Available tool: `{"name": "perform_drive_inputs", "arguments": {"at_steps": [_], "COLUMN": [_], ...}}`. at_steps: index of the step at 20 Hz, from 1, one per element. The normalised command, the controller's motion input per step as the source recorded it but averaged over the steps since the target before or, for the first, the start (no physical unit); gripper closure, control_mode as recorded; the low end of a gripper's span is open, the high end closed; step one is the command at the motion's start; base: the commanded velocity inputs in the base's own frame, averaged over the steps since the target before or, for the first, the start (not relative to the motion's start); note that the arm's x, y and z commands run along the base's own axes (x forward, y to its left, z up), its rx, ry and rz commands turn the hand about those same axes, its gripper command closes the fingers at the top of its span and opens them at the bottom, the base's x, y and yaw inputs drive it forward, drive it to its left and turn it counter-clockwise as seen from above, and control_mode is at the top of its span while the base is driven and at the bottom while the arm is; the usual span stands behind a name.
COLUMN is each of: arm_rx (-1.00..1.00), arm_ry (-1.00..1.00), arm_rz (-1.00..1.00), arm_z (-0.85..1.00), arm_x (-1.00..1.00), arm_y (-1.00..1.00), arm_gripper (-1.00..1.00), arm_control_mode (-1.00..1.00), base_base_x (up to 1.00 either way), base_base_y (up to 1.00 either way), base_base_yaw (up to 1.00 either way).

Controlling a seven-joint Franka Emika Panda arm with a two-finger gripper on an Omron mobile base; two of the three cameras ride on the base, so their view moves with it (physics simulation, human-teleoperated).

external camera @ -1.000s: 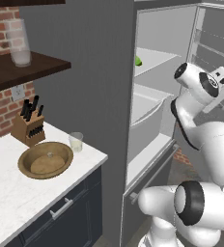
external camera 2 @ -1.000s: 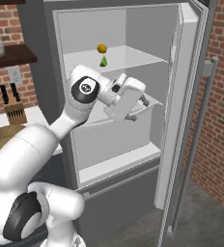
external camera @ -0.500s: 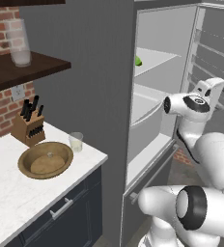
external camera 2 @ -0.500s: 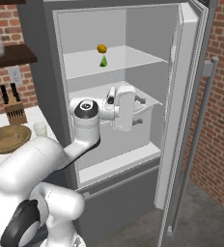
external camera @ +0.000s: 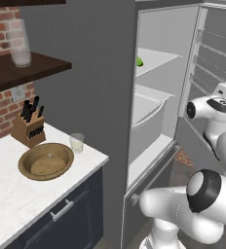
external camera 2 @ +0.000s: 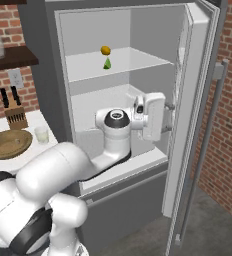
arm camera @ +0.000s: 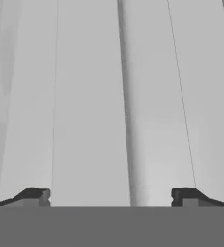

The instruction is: Grab a lemon wedge from the fridge and one ice cube from the ice bowl, and put them in the glass of lemonade.

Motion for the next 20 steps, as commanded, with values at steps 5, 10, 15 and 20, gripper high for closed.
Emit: {"name": "perform_drive_inputs", "arguments": {"at_steps": [5,10,15,20], "arm_rx": [0.00,0.00,0.00,0.00], "arm_ry": [0.08,0.14,0.17,0.21], "arm_rz": [0.00,0.00,0.00,0.00], "arm_z": [0.43,0.17,-0.02,-0.28], "arm_x": [0.33,0.57,0.50,0.46], "arm_y": [-0.61,-0.81,-0.82,-0.81], "arm_gripper": [-1.00,-1.00,-1.00,-1.00], "arm_control_mode": [-1.00,-1.00,-1.00,-1.00], "base_base_x": [0.00,0.00,0.00,0.00], "base_base_y": [0.00,0.00,0.00,0.00], "base_base_yaw": [0.00,0.00,0.00,0.00]}}
